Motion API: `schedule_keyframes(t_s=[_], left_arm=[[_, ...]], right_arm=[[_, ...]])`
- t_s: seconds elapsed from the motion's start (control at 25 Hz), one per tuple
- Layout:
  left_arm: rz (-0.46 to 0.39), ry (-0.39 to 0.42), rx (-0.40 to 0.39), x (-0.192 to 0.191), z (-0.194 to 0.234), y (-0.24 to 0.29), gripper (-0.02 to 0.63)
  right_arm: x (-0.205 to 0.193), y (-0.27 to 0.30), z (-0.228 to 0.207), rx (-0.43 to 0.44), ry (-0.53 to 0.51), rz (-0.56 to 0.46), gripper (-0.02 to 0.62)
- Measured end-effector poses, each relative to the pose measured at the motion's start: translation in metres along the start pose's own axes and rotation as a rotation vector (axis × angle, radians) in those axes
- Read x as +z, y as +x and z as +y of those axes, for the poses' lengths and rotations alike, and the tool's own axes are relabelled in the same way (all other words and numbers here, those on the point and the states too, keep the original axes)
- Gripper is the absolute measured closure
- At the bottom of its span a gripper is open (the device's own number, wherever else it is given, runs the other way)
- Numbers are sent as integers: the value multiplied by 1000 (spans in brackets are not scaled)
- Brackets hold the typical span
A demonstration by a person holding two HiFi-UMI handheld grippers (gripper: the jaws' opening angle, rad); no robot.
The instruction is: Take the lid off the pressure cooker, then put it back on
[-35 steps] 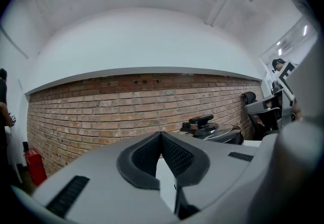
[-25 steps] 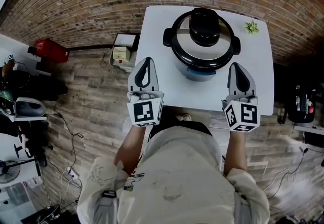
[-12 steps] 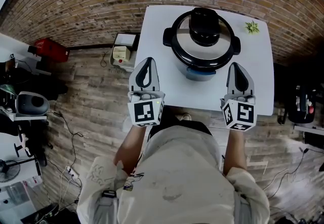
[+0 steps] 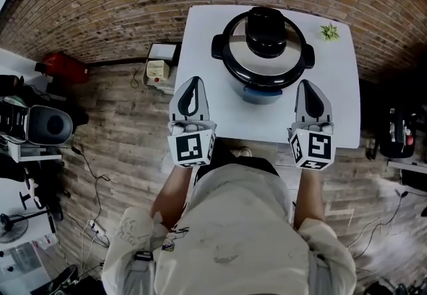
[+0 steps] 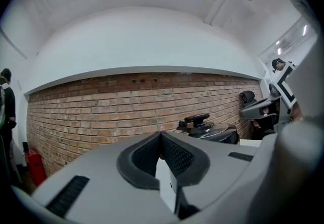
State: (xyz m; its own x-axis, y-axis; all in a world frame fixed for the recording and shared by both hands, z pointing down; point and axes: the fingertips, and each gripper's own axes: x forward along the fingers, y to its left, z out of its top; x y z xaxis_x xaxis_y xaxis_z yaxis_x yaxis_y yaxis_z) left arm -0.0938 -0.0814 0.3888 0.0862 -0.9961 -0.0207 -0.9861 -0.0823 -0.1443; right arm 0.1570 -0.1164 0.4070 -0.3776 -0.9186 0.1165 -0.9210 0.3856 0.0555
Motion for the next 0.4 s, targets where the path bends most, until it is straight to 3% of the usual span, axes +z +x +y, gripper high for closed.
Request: schedule_keyframes(t_s=[0.4], left_arm=[[7, 0, -2, -3, -1, 1, 591]], right_arm=[[-4, -2, -6, -14, 6, 9, 580]])
